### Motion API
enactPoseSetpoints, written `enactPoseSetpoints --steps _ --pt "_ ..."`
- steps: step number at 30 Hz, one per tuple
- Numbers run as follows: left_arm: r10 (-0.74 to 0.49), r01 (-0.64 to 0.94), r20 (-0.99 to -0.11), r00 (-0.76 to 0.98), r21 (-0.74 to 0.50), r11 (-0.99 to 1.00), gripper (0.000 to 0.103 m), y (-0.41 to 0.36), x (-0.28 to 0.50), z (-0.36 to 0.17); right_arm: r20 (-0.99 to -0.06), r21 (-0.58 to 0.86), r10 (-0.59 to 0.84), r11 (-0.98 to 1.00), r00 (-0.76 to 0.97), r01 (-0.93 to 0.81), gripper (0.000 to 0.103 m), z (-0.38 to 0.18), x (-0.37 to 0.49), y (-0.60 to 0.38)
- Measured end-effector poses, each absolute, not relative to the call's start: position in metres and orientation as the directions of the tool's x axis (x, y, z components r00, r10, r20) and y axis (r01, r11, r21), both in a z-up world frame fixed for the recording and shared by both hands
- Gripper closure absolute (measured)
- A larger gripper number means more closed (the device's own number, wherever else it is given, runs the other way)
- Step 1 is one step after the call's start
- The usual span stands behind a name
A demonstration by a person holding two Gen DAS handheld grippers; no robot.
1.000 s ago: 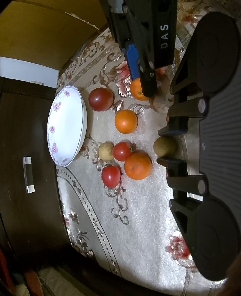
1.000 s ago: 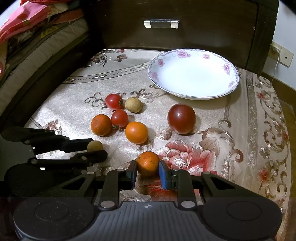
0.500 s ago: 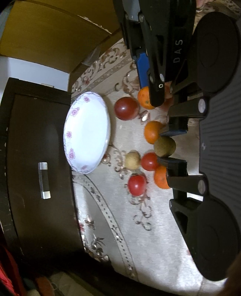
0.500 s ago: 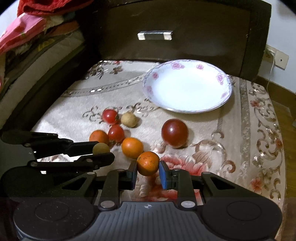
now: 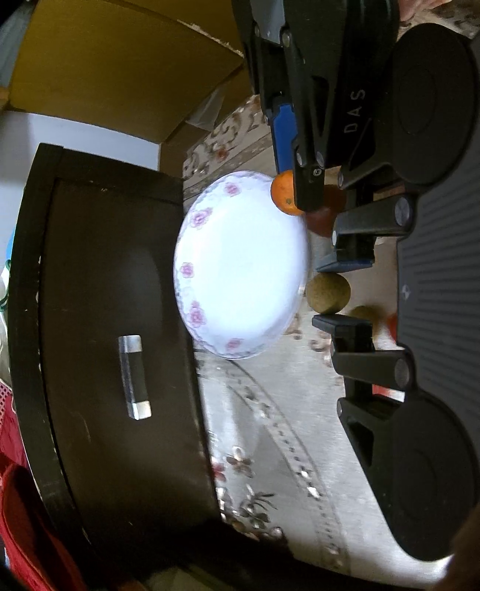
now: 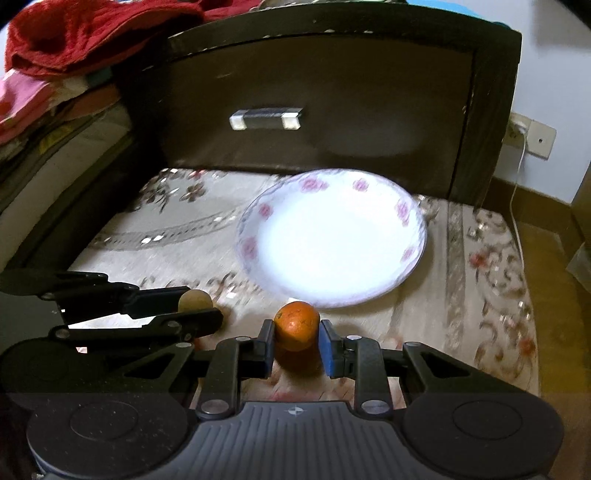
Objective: Organize fruits
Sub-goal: 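Carry the brown fruit with the left tool while the right tool carries the tangerine to the bowl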
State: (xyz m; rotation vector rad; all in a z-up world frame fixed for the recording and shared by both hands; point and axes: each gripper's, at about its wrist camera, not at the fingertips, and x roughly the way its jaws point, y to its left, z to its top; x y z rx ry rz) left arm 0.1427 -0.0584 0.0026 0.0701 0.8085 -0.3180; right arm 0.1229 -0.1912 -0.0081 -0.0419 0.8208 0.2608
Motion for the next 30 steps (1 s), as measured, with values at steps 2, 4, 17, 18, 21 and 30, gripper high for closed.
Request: enactPoseSetpoints --steps 2,4,17,18,21,30 --pt "-0.251 0.307 -0.718 0.65 -0.054 0.95 0.073 -0.061 0.152 0.002 -0.725 0.06 0.208 0.969 0.657 -0.241 0.08 -0.008 0.133 -0.193" --pt "-0.251 0.308 -0.717 0.651 -0.053 0.95 0.074 -0.063 0.161 0.0 -0.721 0.053 0.201 0.97 0.663 -0.237 0.08 -0.009 0.142 -0.195" --pt "-0.249 0.309 -0.709 0.66 -0.047 0.95 0.074 -0.068 0.184 -0.014 -0.724 0.007 0.164 0.973 0.671 -0.23 0.079 -0.022 0.173 -0.196" --pt "-0.249 0.309 -0.707 0.662 -0.045 0.95 0.074 -0.068 0.184 -0.014 -0.723 0.006 0.164 0.973 0.671 -0.231 0.078 -0.022 0.174 -0.195" --pt "-0.246 0.307 -0.706 0.665 -0.042 0.951 0.074 -0.068 0.186 -0.015 -0.719 0.001 0.161 0.973 0.676 -0.231 0.078 -0.023 0.176 -0.195" --pt "-0.255 0.312 -0.705 0.662 -0.051 0.949 0.071 -0.068 0.188 -0.016 -0.717 0.005 0.152 0.977 0.681 -0.213 0.076 -0.025 0.18 -0.198"
